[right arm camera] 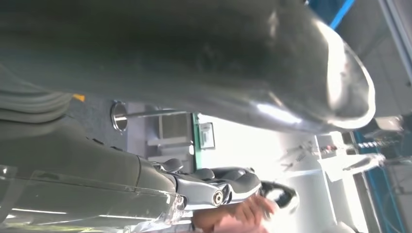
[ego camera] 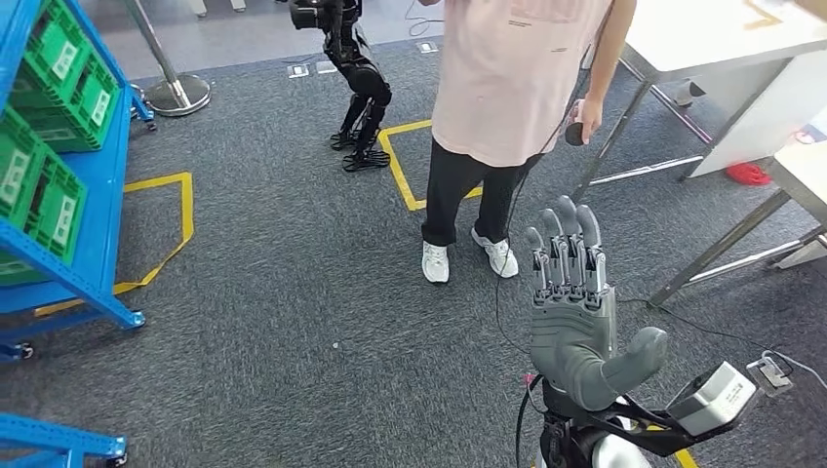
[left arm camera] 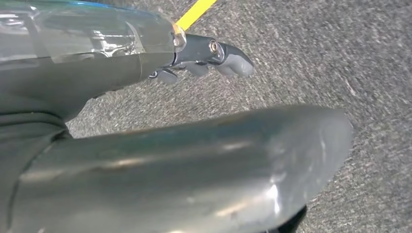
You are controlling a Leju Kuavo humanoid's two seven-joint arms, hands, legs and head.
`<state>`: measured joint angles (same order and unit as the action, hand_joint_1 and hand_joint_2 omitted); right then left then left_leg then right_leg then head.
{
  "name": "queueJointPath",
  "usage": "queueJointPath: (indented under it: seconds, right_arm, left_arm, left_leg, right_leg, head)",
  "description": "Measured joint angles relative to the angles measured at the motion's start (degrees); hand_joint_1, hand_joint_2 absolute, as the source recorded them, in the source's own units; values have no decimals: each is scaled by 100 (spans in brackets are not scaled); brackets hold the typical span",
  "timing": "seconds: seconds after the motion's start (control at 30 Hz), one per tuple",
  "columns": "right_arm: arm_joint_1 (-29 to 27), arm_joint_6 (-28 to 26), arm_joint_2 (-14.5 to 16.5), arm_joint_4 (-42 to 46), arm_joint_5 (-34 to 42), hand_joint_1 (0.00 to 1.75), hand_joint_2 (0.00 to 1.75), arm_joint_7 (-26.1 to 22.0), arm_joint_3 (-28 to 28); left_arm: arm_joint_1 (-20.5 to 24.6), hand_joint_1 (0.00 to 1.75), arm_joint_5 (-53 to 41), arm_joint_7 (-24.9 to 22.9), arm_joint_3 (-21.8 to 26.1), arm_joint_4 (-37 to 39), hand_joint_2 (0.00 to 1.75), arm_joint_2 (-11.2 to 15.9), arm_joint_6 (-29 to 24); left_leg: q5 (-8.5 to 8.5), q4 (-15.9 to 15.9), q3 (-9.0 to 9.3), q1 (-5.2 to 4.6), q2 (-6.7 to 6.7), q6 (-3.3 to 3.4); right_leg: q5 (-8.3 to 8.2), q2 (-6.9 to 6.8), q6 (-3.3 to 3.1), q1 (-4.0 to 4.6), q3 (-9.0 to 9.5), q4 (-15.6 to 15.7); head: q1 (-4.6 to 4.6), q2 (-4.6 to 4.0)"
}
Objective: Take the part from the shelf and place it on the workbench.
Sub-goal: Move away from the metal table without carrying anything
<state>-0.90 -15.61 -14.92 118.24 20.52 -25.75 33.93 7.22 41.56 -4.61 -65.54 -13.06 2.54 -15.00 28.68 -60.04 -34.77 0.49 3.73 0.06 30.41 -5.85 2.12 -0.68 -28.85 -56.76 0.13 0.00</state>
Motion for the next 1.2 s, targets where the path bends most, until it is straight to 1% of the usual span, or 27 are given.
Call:
queueJointPath:
  seconds: [0.07, 0.13, 0.17, 0.2, 0.23, 0.27, 0.33, 0.37, 0.4, 0.43, 0.5, 0.53, 0.57, 0.63, 0.67, 0.7, 0.73, 0.77, 0.8, 0.83, 0.87, 0.9, 0.93, 1.0, 1.07, 1.13, 1.2]
  right_arm:
    - [7, 0, -3, 2, -9, 0, 0, 0, 10]
    - [5, 1, -7, 3, -16, 0, 0, 5, 15]
    - [3, 1, -7, 2, -17, 0, 0, 11, 18]
    - [2, 1, -8, -1, -19, 0, 0, 16, 21]
    - [3, 1, -8, -2, -22, 0, 0, 21, 24]
    - [4, 2, -8, -1, -25, 0, 0, 22, 26]
    - [9, 5, -8, 4, -32, 0, 0, 27, 28]
    - [12, 7, -8, 9, -34, 0, 0, 29, 30]
    - [16, 8, -9, 14, -38, 0, 0, 31, 31]
    - [20, 10, -9, 18, -42, 0, 0, 31, 33]
    - [33, 13, -9, 23, -52, 0, 0, 32, 38]
    - [41, 14, -7, 27, -56, 0, 0, 33, 40]
    - [45, 15, -5, 31, -61, 0, 0, 34, 42]
    - [41, 16, -6, 33, -65, 0, 0, 37, 42]
    - [30, 16, -8, 31, -66, 0, 0, 39, 42]
    - [20, 16, -9, 29, -65, 0, 0, 42, 43]
    - [12, 15, -9, 27, -65, 0, 0, 43, 45]
    - [10, 15, -9, 27, -65, 0, 0, 44, 46]
    - [10, 15, -9, 27, -65, 0, 0, 44, 47]
    - [10, 15, -9, 28, -65, 0, 0, 44, 47]
    - [12, 15, -9, 29, -64, 0, 0, 45, 47]
    - [14, 15, -9, 31, -66, 0, 0, 46, 48]
    - [17, 15, -9, 32, -68, 0, 0, 47, 50]
    - [19, 16, -5, 33, -69, 0, 0, 48, 57]
    - [18, 16, -5, 34, -68, 0, 0, 48, 61]
    - [7, 15, -8, 33, -69, 0, 0, 48, 62]
    - [-7, 14, -9, 29, -68, 0, 0, 48, 66]
  left_arm:
    - [7, 0, -10, 2, 1, 1, 0, 3, -1]
    - [21, 0, -18, 4, 2, 1, 0, 3, -1]
    - [23, 0, -20, 4, 1, 1, 0, 1, -1]
    - [20, 0, -21, 4, 1, 1, 0, -2, -1]
    - [16, 0, -21, 4, 1, 1, 0, -3, -1]
    - [12, 0, -21, 4, 0, 1, 0, -3, -1]
    - [11, 0, -21, 5, 1, 0, 0, -10, 0]
    - [15, 0, -21, 6, 1, -1, 0, -16, 1]
    - [17, 0, -21, 6, 1, -1, 0, -24, 1]
    - [16, 0, -21, 6, 1, -1, 0, -31, 2]
    - [2, 0, -21, 4, 0, -1, 0, -36, 4]
    - [-8, 0, -21, 2, -1, 0, 0, -33, 5]
    - [-11, 0, -20, -1, 0, 1, 0, -28, 5]
    - [-3, 0, -19, -3, 1, 2, 0, -18, 5]
    - [2, 0, -19, -3, 1, 2, 0, -17, 5]
    - [3, 0, -19, -4, 0, 2, 0, -17, 5]
    - [0, 0, -19, -4, -1, 2, 0, -17, 5]
    - [-3, 0, -19, -4, -1, 2, 0, -16, 5]
    - [-4, 0, -19, -5, -1, 2, 0, -15, 5]
    - [-2, 0, -19, -5, -1, 2, 0, -14, 5]
    - [2, 0, -19, -4, 0, 1, 0, -15, 5]
    - [3, 0, -19, -4, 1, 1, 0, -16, 5]
    - [2, 0, -20, -5, 1, 1, 0, -16, 6]
    - [-4, 0, -20, -10, 0, 1, 0, -16, 7]
    - [1, 0, -21, -16, -1, 2, 0, -11, 8]
    - [18, 0, -21, -20, -1, 2, 0, -8, 8]
    - [28, 0, -21, -21, -1, 2, 0, -8, 8]
  left_leg:
    - [-25, 9, -13, 1, -138, 74]
    - [-44, 12, -22, -15, -280, 121]
    - [-50, 12, -27, -32, -356, 142]
    - [-56, 11, -29, -51, -438, 157]
    - [-62, 11, -27, -72, -524, 171]
    - [-69, 11, -20, -90, -609, 181]
    - [-80, 12, -4, -110, -766, 192]
    - [-90, 10, -8, -113, -837, 188]
    - [-104, 9, -25, -106, -895, 175]
    - [-125, 11, -53, -94, -950, 152]
    - [-172, 23, -104, -79, -1048, 88]
    - [-155, 1, -132, -92, -962, 64]
    - [-69, -101, -190, -104, -810, 36]
    - [270, -610, -431, -99, -446, -24]
    - [449, -956, -590, -67, -381, -68]
    - [553, -1228, -710, -33, -366, -106]
    - [557, -1347, -752, 3, -359, -146]
    - [465, -1271, -690, 35, -334, -186]
    - [297, -996, -520, 65, -275, -225]
    - [159, -642, -315, 79, -140, -269]
    - [62, -335, -142, 79, -7, -269]
    - [24, -131, -34, 65, 93, -233]
    - [41, -54, -6, 40, 148, -177]
    - [39, -56, -29, 7, 49, -43]
    - [20, -46, -37, 0, -86, 29]
    - [-1, -40, -40, -11, -233, 87]
    - [-16, -41, -49, -47, -392, 130]
  right_leg:
    - [202, 194, 35, -27, -75, -222]
    - [588, 451, 33, -27, -355, -896]
    - [753, 508, 15, -16, -533, -1296]
    - [832, 537, -12, -1, -669, -1588]
    - [793, 555, -51, 17, -725, -1685]
    - [637, 582, -101, 40, -676, -1542]
    - [199, 740, -219, 99, -386, -832]
    - [45, 844, -268, 118, -252, -497]
    - [-31, 924, -303, 135, -163, -270]
    - [-38, 961, -328, 144, -124, -155]
    - [-55, 877, -340, 146, -92, -31]
    - [-86, 814, -332, 134, -64, 48]
    - [-124, 748, -327, 122, -37, 125]
    - [-175, 603, -315, 108, -2, 213]
    - [-177, 525, -315, 104, -4, 216]
    - [-172, 449, -304, 95, -7, 210]
    - [-161, 372, -287, 80, -7, 200]
    - [-145, 299, -262, 60, -5, 185]
    - [-123, 235, -228, 40, -3, 158]
    - [-92, 176, -181, 24, -3, 119]
    - [-53, 127, -129, 19, -10, 65]
    - [-21, 87, -85, 22, -16, 19]
    - [1, 51, -51, 28, -19, -10]
    - [19, -14, -17, 19, -13, -21]
    - [165, 131, 15, -15, -49, -158]
    - [525, 408, 25, -27, -272, -726]
    - [848, 526, -14, -5, -617, -1495]
  head:
    - [25, 0]
    - [74, 0]
    - [104, 0]
    - [133, 0]
    - [162, 0]
    - [186, 0]
    - [213, 0]
    - [213, 0]
    - [216, 0]
    - [226, 0]
    - [250, 0]
    - [247, 0]
    - [222, 0]
    - [173, 0]
    - [150, 0]
    - [140, 0]
    - [127, 0]
    - [112, 0]
    - [99, 0]
    - [79, 0]
    - [46, 0]
    - [24, 0]
    - [16, 0]
    - [30, 0]
    - [50, 0]
    - [87, 0]
    - [144, 0]
